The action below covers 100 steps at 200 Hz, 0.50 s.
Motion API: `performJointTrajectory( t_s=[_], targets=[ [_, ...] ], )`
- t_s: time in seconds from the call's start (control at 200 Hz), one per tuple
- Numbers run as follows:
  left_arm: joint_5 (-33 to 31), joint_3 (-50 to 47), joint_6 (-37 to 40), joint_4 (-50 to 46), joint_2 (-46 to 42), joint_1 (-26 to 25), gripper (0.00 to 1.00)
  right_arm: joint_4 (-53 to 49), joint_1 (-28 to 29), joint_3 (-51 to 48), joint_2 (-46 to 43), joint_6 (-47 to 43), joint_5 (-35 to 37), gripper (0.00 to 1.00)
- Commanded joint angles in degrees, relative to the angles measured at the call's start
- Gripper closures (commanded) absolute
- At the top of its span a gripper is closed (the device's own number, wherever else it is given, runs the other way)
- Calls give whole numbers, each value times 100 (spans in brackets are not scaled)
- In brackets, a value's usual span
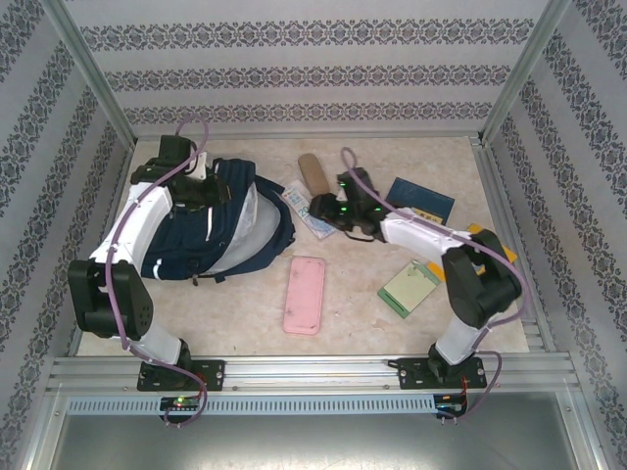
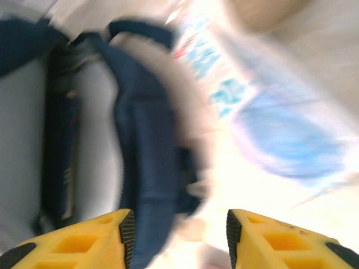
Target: Pack the student bag
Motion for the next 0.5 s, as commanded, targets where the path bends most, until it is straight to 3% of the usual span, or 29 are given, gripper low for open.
performJointTrajectory(
  t_s=[0.0,0.15,0.245,0.495],
  targets=[
    [12,-132,-167,459,-202,-90,76,-630,-716,-421,-455,-653,488,53],
    [47,-215,-369,537,-311,-204,55,-1226,-1735,-332,-497,-1142,898,62],
    [117,-318,-549,636,-451,-303,49,-1629,-2225,66,-150,-1392,1088,67],
    [151,-544,-914,793,-789,-642,47,-2364,-2765,1557,1233,-1762,1288,71]
  ],
)
